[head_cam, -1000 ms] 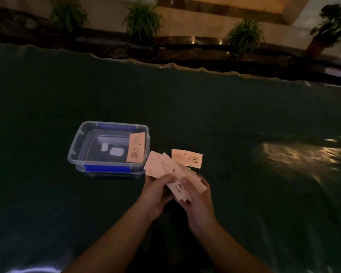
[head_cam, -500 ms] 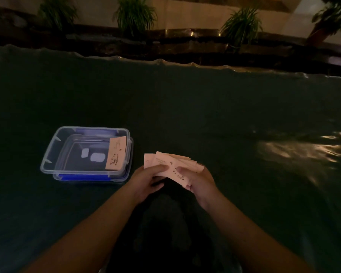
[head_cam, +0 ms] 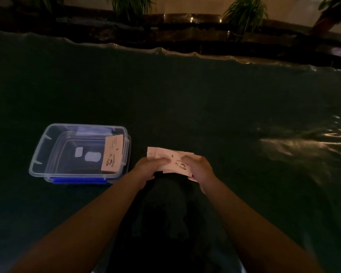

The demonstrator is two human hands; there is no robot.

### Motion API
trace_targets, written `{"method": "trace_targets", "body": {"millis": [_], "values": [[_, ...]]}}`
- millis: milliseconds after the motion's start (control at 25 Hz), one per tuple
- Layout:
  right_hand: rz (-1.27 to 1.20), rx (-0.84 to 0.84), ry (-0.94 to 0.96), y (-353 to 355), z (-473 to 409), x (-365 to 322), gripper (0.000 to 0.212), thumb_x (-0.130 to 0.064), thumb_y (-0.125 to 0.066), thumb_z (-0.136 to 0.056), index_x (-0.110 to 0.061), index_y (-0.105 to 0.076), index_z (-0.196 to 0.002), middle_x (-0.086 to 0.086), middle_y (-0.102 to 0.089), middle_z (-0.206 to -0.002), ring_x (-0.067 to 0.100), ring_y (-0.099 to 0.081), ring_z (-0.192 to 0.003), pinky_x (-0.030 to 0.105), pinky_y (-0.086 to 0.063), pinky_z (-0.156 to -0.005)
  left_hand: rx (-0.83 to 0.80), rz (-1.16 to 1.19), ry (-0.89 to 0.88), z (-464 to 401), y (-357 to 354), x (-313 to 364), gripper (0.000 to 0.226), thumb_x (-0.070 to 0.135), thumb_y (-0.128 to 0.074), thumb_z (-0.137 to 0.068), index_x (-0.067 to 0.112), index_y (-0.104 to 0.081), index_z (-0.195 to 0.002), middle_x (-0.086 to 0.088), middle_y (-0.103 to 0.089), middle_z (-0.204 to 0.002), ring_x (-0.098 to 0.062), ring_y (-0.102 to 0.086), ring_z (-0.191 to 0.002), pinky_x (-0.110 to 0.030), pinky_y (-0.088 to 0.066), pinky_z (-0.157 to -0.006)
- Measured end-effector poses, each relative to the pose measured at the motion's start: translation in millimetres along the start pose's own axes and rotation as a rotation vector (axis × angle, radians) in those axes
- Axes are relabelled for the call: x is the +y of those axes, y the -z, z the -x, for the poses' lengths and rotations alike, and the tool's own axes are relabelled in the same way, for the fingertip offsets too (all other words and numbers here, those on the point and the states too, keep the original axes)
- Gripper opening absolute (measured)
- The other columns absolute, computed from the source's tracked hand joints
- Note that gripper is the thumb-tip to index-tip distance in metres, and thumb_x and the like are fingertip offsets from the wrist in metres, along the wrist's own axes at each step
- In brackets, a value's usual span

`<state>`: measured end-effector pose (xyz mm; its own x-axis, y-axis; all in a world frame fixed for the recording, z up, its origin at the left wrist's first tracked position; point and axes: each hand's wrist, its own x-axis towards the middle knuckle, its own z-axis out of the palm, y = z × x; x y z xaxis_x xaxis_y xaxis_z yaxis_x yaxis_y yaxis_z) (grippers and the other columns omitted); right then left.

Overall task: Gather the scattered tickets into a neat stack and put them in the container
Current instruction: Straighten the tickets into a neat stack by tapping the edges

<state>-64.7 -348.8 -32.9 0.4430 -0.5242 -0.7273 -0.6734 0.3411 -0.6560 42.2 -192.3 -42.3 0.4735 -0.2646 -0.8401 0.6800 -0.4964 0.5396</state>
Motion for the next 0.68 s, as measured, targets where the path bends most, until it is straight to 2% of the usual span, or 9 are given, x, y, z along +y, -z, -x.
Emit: {"method": "trace_targets", "body": {"millis": [120, 320, 400, 520, 600, 680], "values": [[0.045, 0.028, -0.019, 1.5, -5.9, 0.4, 0.021, -0.039, -0.079, -0.087, -0.025, -0.068, -0.098, 0.002, -0.077, -0.094, 0.018, -0.072, -0.087, 0.035, -0.056, -0.073, 0.019, -0.047, -0.016, -3.0, -4.0, 0.3, 0.094, 0.049, -0.089, -0.069, 0.021, -0.047, -0.148, -0.008, -0.063, -0.133, -0.027, -0.061, -0.115, -0.048, -0.052, -0.1], [-0.084, 0.055, -0.097, -13.2, -5.5, 1.6, 0.029, -0.033, -0.081, -0.082, -0.024, -0.067, -0.106, 0.003, -0.076, -0.099, 0.018, -0.074, -0.086, 0.032, -0.054, -0.063, 0.015, 0.077, -0.017, -1.8, -14.7, -8.3, 0.071, 0.043, -0.085, -0.067, 0.021, -0.062, -0.131, -0.006, -0.073, -0.116, -0.027, -0.07, -0.106, -0.05, -0.057, -0.096], [-0.075, 0.078, -0.087, -18.3, -3.5, 3.4, 0.038, -0.035, -0.083, -0.08, -0.024, -0.065, -0.112, 0.003, -0.074, -0.1, 0.018, -0.073, -0.086, 0.032, -0.054, -0.063, 0.025, 0.1, -0.016, -0.8, -16.8, -9.0, 0.063, 0.04, -0.085, -0.066, 0.021, -0.061, -0.121, -0.008, -0.072, -0.115, -0.029, -0.07, -0.107, -0.052, -0.056, -0.098], [-0.135, 0.043, -0.136, -12.1, -0.6, 6.5, 0.05, -0.032, -0.085, -0.08, -0.016, -0.065, -0.123, 0.006, -0.077, -0.105, 0.021, -0.075, -0.091, 0.035, -0.058, -0.068, 0.018, 0.108, -0.02, 0.4, -12.0, -5.3, 0.047, 0.034, -0.086, -0.074, 0.023, -0.057, -0.109, -0.008, -0.07, -0.111, -0.027, -0.069, -0.103, -0.05, -0.057, -0.095], [-0.159, -0.021, -0.18, -5.9, 4.8, 12.0, 0.052, -0.03, -0.084, -0.082, -0.013, -0.065, -0.127, 0.008, -0.08, -0.107, 0.023, -0.077, -0.094, 0.036, -0.061, -0.072, -0.026, 0.115, -0.022, 2.8, -7.3, -5.4, 0.054, 0.028, -0.087, -0.075, 0.018, -0.056, -0.119, -0.01, -0.071, -0.114, -0.027, -0.07, -0.103, -0.046, -0.057, -0.09], [-0.198, -0.092, -0.198, -1.6, 13.8, 19.6, 0.048, -0.029, -0.082, -0.085, -0.014, -0.066, -0.128, 0.008, -0.082, -0.107, 0.024, -0.078, -0.097, 0.037, -0.061, -0.072, -0.07, 0.137, -0.025, 7.7, -3.3, -7.9, 0.065, 0.022, -0.087, -0.076, 0.01, -0.054, -0.131, -0.013, -0.073, -0.117, -0.029, -0.072, -0.104, -0.048, -0.058, -0.094]]}}
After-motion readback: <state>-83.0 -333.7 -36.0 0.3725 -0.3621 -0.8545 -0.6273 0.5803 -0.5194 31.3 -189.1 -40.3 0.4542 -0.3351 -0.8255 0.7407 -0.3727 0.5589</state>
